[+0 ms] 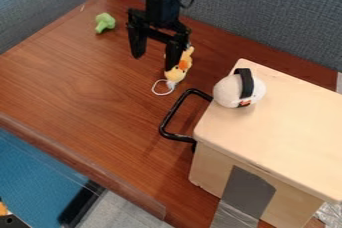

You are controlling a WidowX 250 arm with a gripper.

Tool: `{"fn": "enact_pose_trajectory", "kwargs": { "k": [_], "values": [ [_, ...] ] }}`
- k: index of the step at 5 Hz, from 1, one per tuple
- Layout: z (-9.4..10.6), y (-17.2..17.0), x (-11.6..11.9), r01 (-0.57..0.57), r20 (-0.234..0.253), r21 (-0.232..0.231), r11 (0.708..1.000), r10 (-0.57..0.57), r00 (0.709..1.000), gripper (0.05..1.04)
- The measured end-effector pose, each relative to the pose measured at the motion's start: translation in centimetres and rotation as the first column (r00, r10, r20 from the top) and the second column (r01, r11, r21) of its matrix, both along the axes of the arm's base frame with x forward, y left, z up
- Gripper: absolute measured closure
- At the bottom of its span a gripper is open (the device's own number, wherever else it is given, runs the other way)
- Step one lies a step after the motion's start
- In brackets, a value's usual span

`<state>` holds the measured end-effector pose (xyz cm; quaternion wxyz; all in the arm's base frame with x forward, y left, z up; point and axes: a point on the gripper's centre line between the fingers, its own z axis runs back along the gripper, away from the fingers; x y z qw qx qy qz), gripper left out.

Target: Open the drawer

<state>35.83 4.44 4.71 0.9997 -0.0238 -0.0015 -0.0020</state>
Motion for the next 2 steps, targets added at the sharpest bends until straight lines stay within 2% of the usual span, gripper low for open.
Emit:
{"fn": "enact_pose_trajectory", "kwargs": {
  "k": [1,2],
  "values": [
    [-0.8,-3.6,-0.8,0.064,-0.036,-0.043,0.997,-0.066,0.997,0.083],
    [-0.9,-6.1,-2.2,0.131,-0.065,-0.048,0.99,-0.134,0.989,0.083]
  ]
}}
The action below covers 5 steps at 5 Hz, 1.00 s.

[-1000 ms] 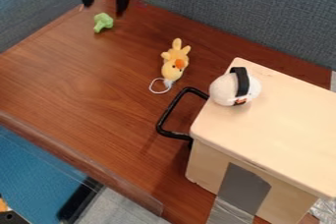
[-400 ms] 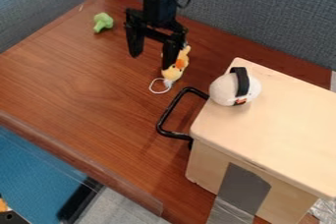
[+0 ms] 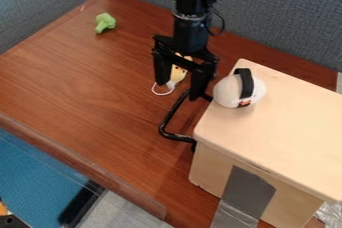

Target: Open the drawer

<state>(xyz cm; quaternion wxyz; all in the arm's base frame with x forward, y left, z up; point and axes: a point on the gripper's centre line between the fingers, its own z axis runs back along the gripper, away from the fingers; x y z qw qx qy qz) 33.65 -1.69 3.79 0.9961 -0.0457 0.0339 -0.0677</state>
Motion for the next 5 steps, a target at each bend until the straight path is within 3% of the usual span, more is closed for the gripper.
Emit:
{"fn": "enact_pose_trajectory", "kwargs": {
  "k": [2,4,5],
  "values": [
    [-1.7,-0.2,-2.6,0.013,-0.069,0.029,1.0,-0.011,0.998,0.127],
    [-2.4,1.5,-3.1,0.005,-0.07,0.091,0.996,0.002,0.998,0.691],
    [-1.6,4.5,-1.9,-0.081,-0.04,0.103,0.991,0.085,0.996,0.897]
  ]
}}
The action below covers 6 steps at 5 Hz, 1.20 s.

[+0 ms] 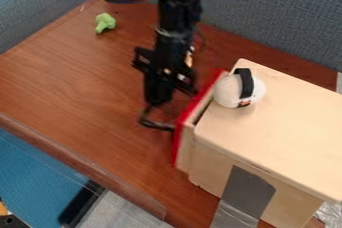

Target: Open the drawer

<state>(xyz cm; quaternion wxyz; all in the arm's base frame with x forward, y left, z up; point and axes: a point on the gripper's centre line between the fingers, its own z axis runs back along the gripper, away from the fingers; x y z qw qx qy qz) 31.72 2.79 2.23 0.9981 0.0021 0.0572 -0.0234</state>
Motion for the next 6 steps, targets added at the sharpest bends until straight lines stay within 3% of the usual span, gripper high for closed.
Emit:
{"fn": "enact_pose_trajectory", "kwargs": {
  "k": [1,2,4,5,6],
  "values": [
    [-0.1,1.9,0.4,-0.061,-0.021,0.001,0.998,0.061,0.998,0.971],
    [-0.1,2.7,0.4,-0.088,-0.049,-0.001,0.996,0.087,0.995,0.976],
    [0.2,6.3,-0.3,-0.168,-0.049,0.022,0.985,0.169,0.984,0.977],
    [0.2,6.4,-0.3,-0.175,-0.054,0.018,0.984,0.176,0.983,0.939],
    [1.0,6.6,-0.4,-0.189,-0.043,0.019,0.982,0.189,0.981,0.734]
  ]
}}
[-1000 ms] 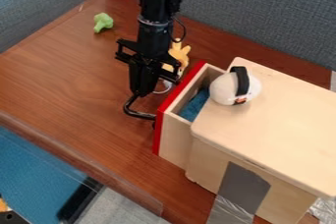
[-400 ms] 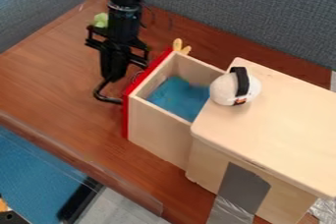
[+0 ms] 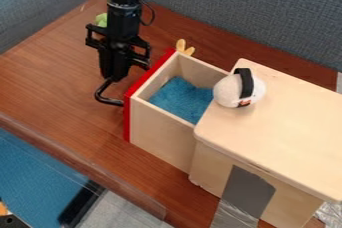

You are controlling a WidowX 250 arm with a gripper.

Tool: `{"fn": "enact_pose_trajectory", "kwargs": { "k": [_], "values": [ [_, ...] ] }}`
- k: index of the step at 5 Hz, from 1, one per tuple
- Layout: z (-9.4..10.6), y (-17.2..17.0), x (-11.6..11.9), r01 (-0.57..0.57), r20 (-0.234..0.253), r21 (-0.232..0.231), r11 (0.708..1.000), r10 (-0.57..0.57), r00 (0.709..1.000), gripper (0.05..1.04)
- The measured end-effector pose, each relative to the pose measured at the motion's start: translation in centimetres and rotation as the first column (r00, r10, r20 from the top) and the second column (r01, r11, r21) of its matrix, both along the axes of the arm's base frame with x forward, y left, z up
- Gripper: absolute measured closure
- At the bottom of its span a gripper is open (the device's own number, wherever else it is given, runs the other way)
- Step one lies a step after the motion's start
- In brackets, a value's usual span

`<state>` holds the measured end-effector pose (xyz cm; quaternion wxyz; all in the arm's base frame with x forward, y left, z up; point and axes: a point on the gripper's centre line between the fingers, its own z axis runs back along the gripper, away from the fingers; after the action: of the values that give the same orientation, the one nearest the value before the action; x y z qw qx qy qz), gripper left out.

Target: Open the drawer

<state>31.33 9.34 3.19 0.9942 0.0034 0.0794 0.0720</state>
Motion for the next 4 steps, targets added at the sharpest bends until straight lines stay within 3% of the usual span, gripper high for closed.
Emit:
{"fn": "enact_pose_trajectory", "kwargs": {
  "k": [1,2,3,4],
  "values": [
    [3.1,0.0,0.4,0.035,0.114,0.024,0.999,-0.037,0.993,0.431],
    [6.6,-0.4,0.0,0.068,0.253,0.063,0.996,-0.082,0.964,0.147],
    [8.3,-0.5,-0.5,0.03,0.324,0.142,0.989,-0.075,0.943,0.075],
    [8.4,-0.6,-0.4,0.028,0.328,0.143,0.989,-0.074,0.942,0.081]
  ]
}}
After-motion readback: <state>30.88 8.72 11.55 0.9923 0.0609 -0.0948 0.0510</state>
